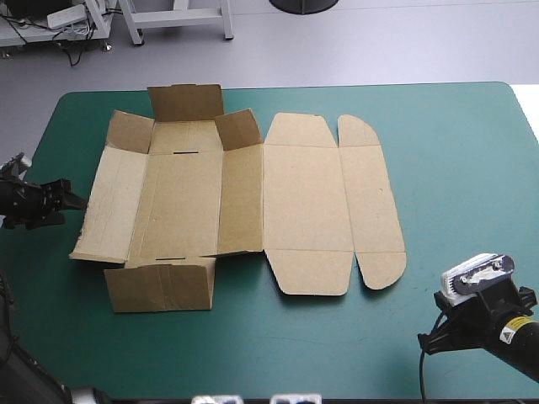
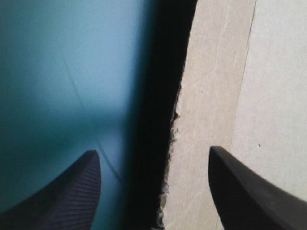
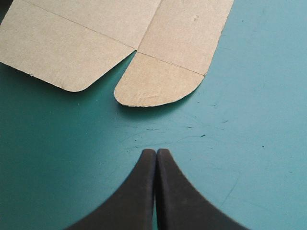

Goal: Fold the box

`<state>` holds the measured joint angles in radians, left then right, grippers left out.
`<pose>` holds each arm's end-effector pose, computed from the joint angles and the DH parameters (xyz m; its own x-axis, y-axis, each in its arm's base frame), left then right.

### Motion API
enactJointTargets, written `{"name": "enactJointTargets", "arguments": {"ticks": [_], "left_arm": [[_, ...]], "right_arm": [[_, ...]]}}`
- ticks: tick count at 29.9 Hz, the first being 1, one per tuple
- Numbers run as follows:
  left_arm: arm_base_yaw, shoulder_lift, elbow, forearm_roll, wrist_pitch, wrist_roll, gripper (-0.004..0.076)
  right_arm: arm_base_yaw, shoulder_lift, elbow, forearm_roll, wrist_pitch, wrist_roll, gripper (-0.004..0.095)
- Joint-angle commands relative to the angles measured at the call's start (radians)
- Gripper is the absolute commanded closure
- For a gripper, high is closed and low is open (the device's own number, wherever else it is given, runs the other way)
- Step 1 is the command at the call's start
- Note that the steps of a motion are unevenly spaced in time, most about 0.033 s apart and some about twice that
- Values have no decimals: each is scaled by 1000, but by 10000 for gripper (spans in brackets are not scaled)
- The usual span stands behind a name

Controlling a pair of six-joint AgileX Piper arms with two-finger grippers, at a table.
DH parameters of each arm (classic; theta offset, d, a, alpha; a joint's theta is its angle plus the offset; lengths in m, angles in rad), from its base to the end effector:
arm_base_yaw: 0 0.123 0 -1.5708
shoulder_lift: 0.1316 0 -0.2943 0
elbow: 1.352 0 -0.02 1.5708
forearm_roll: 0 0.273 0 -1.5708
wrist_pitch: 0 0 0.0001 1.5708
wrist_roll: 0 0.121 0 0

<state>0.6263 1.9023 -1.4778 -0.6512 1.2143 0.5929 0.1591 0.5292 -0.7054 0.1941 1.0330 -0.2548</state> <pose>0.3689 0.1820 0.2158 -0.9044 -0.3223 -0.2796 -0.1488 0.8524 -0.5013 0.1078 0.0376 0.3116 -0.6307 -0.2549 -0.7330 -0.3762 0.9266 0.0015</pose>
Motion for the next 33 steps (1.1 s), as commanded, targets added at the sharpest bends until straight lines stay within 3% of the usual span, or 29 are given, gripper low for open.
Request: {"name": "enactJointTargets", "arguments": {"ticks": [1, 27, 33], "left_arm": [[-20, -41, -24, -50, 83, 7, 255], [-258, -71, -18, 38, 85, -64, 255], [-320, -98, -18, 157, 85, -156, 286]], "right_arm": [[0, 4, -23, 19, -48, -12, 926], [0, 4, -23, 34, -34, -16, 926], [0, 4, -23, 34, -42, -16, 926]]}}
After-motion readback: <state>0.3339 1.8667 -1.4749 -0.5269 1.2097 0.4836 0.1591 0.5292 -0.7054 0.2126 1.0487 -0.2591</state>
